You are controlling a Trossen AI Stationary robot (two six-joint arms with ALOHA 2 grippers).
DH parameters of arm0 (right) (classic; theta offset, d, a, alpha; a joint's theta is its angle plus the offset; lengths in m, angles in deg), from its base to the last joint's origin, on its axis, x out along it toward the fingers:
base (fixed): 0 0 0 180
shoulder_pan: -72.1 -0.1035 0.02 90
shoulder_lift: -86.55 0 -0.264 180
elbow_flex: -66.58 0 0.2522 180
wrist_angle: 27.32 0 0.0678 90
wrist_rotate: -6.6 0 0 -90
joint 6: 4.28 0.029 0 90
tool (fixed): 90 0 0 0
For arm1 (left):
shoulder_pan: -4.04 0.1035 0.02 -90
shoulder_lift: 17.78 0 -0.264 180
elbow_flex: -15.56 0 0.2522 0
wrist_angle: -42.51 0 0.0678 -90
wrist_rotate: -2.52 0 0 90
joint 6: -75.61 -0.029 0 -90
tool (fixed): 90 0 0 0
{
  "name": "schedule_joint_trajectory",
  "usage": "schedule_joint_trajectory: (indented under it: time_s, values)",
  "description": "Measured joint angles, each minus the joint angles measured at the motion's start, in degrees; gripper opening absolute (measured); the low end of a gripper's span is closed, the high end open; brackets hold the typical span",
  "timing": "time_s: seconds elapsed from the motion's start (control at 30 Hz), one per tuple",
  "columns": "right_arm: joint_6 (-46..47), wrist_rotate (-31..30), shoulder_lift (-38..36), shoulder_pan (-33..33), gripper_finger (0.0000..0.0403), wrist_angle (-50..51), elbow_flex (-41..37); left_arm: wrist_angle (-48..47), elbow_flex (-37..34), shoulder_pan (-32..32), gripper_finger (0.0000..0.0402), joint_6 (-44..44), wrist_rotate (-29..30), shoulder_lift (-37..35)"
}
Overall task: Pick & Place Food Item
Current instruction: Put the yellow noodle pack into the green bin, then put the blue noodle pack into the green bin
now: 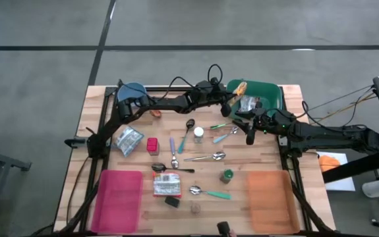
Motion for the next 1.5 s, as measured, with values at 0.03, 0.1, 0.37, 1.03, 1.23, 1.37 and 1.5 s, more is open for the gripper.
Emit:
schedule_joint_trajectory:
  time_s: [0.03,0.1,0.37,1.03,1.23,1.37,1.5]
  values:
    - [-0.02,0.0,-0.02,0.0,0.0187,0.0,0.0,0.0,0.0,0.0,0.0033,0.07,-0.29,0.0]
    - [0.1,0.0,-0.02,0.0,0.0187,0.0,0.0,-0.07,0.0,0.0,0.0063,0.05,-0.85,0.0]
    - [-0.02,0.0,-0.01,0.0,0.0187,0.0,0.01,-0.09,-0.01,0.0,0.0167,0.07,-1.02,0.0]
    - [-0.02,0.0,-0.02,0.04,0.0187,0.0,0.01,-4.26,-0.04,-0.69,0.0195,-1.66,-4.34,-3.49]
    - [-0.01,-0.02,-0.02,0.02,0.0187,-0.01,0.0,-17.32,-0.06,-0.79,0.0195,-1.94,-5.57,-10.04]
    - [-0.02,-0.01,-0.02,0.02,0.0187,0.0,0.0,-27.03,-1.54,-1.25,0.0195,-2.6,-6.7,-15.24]
    - [0.0,-0.02,-0.02,0.0,0.0187,0.0,0.0,-34.5,-5.85,-1.62,0.0195,-5.76,-6.11,-21.53]
